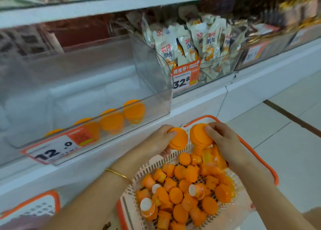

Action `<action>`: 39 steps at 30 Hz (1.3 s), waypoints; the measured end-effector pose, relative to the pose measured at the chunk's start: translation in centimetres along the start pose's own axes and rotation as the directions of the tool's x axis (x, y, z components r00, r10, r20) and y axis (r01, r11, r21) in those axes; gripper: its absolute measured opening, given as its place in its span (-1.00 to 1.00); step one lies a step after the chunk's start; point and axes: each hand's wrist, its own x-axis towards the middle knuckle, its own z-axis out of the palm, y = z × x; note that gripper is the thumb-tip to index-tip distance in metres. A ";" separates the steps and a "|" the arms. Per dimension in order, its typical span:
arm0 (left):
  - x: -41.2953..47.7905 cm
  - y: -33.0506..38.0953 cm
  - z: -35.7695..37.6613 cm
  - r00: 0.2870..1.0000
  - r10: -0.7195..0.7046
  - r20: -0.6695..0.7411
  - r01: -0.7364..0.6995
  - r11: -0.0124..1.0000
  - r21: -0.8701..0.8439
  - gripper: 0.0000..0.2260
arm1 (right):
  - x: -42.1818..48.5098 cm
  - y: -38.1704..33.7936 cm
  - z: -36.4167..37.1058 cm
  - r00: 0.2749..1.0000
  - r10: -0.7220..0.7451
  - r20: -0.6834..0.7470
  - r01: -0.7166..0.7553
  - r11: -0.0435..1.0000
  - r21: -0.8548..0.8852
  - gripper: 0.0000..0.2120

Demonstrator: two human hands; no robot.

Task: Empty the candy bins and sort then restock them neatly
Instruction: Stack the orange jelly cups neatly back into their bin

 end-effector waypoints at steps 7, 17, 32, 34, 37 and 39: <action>-9.4 8.7 -11.0 0.926 0.203 -0.320 -0.221 0.975 -0.021 -0.91 | 3.6 -16.3 3.1 0.885 -0.435 0.166 0.462 0.864 -0.201 -0.75; -5.3 3.6 -21.2 0.885 -0.103 -0.453 0.172 0.978 0.115 -0.78 | 14.3 -19.7 16.7 0.712 -0.210 0.670 0.665 0.507 -0.548 -0.69; -2.0 1.6 -24.3 0.930 -0.182 -0.319 0.355 0.669 0.653 -0.61 | 16.3 -15.2 24.2 0.530 0.036 0.847 0.709 0.530 -0.466 -0.50; -1.7 2.1 -23.9 0.964 -0.107 -0.245 0.234 0.776 0.586 -0.55 | 16.5 -15.7 23.6 0.592 -0.010 0.806 0.680 0.542 -0.493 -0.57; -1.6 2.4 -23.5 0.987 -0.083 -0.139 0.144 0.843 0.519 -0.58 | 16.6 -16.4 22.4 0.661 0.048 0.748 0.655 0.449 -0.608 -0.53; -1.8 2.5 -23.5 0.989 -0.104 -0.108 0.146 0.833 0.534 -0.61 | 16.1 -16.4 22.1 0.648 0.126 0.751 0.628 0.470 -0.620 -0.51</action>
